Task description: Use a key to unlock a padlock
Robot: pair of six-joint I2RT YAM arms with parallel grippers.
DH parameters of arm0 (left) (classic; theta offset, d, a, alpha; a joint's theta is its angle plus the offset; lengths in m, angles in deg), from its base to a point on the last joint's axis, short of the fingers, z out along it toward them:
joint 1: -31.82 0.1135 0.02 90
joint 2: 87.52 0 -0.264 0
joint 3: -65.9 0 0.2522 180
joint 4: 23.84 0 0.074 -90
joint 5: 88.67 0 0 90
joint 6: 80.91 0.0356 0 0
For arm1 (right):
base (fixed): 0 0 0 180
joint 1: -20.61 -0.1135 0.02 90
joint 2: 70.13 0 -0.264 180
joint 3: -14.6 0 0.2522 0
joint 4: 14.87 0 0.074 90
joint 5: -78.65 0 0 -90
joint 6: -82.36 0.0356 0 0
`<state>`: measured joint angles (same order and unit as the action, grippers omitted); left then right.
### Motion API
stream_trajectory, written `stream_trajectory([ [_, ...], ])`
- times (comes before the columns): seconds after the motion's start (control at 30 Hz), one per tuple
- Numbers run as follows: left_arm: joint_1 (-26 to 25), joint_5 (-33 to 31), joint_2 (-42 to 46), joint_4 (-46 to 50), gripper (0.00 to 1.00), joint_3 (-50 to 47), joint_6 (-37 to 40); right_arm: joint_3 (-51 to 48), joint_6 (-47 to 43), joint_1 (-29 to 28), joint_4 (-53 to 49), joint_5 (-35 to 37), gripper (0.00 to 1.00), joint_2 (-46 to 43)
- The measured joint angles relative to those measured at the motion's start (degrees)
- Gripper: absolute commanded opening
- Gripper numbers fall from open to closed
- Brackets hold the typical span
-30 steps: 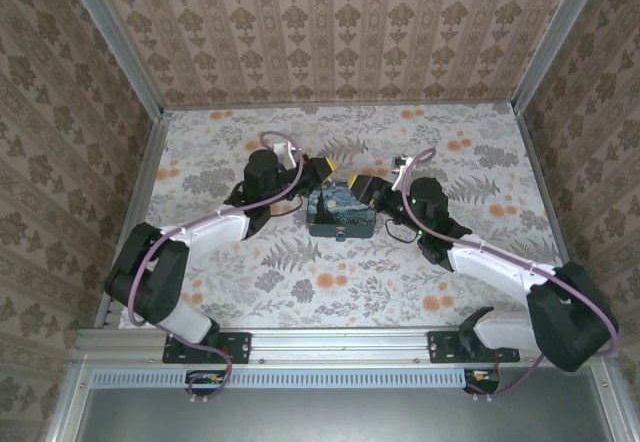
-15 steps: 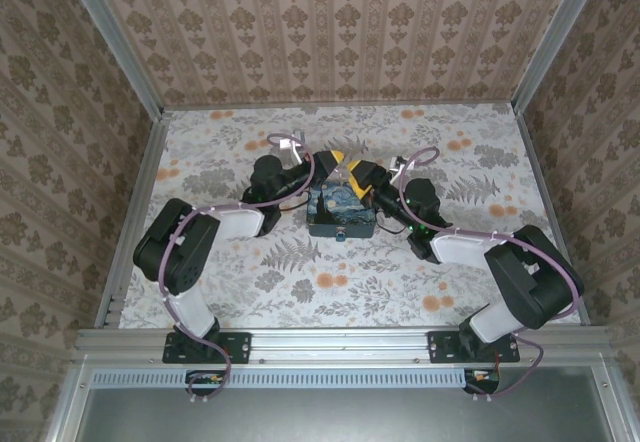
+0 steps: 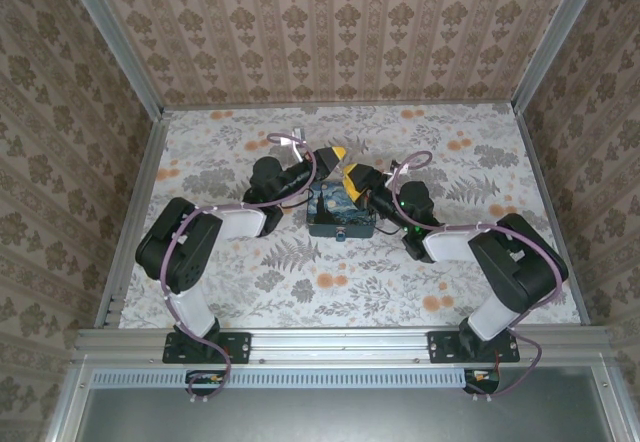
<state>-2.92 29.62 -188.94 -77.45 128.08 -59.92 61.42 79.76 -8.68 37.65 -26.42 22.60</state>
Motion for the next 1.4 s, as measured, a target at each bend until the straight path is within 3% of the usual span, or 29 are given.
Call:
stream_trajectory([
  [0.4,-0.11,0.04,-0.72,-1.77,0.00,0.11,0.00,1.14,1.97,-0.52,3.69,-0.02,0.44,1.11],
  [0.5,-0.22,0.04,-1.16,-1.95,0.00,0.11,0.00,1.49,2.62,-0.61,4.09,-0.04,0.35,1.14],
  [0.7,-0.22,-0.09,-1.42,-2.16,0.00,0.11,-0.02,1.62,3.15,-0.76,4.92,-0.39,0.00,1.16],
  [0.93,-0.20,-0.02,-1.49,-2.36,0.00,0.15,-0.24,1.53,2.60,-0.74,5.18,-0.44,0.00,1.27],
  [1.03,-0.09,0.11,-1.49,-1.77,0.24,0.11,-0.85,0.94,1.25,-0.68,5.35,-0.48,0.00,1.27],
  [1.17,0.57,0.22,0.15,-0.68,0.42,-0.79,-2.54,-0.90,-2.93,-0.44,3.15,-0.79,0.00,1.18],
  [1.4,2.60,0.20,6.56,3.65,0.45,-4.74,-4.76,-3.58,-12.39,-0.20,-2.54,-1.99,0.00,-0.02],
])
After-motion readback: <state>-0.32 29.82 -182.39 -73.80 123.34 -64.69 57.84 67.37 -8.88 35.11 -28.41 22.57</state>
